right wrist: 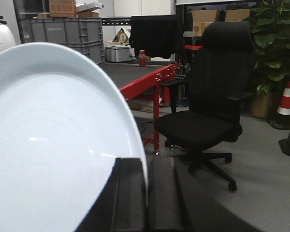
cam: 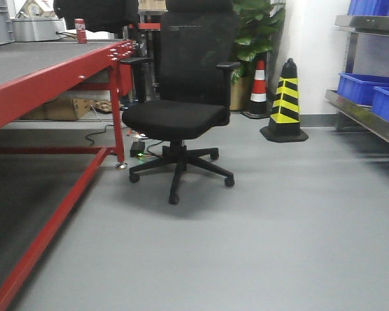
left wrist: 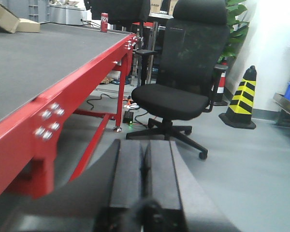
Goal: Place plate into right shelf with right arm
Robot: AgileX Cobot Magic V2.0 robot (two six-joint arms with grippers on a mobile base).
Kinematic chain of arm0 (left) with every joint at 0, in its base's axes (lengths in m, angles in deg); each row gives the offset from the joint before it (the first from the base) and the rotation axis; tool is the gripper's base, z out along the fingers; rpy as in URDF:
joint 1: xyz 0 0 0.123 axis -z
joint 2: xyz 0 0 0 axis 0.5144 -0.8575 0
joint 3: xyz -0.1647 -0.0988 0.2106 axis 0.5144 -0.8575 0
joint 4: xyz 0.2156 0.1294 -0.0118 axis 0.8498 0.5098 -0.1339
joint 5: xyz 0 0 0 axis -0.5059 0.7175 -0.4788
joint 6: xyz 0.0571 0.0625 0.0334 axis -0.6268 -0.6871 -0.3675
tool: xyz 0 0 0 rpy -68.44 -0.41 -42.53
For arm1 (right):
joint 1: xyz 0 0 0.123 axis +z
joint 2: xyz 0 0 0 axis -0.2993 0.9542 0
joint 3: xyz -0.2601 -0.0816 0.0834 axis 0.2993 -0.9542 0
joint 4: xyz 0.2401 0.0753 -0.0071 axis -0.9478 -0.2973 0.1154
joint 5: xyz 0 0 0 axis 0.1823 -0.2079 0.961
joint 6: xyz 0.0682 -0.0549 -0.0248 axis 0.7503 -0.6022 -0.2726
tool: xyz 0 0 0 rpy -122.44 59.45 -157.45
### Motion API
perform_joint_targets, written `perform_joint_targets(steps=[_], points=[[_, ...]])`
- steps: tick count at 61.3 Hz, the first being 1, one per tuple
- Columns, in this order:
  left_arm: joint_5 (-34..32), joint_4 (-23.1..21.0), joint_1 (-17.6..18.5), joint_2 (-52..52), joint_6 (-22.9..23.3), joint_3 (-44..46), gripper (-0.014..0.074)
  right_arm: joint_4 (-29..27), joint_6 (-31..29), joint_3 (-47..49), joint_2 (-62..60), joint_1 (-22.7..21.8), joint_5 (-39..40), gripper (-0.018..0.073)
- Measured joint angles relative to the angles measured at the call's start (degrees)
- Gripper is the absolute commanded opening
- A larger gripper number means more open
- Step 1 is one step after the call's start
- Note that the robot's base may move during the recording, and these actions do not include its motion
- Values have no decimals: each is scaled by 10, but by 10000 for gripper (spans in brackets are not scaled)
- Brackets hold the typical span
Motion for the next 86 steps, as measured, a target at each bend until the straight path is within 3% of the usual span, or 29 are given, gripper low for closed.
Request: perform_joint_targets(steps=[86], points=[[0, 0, -11, 0, 0, 0, -47, 0, 0, 0, 0, 0, 0, 55]])
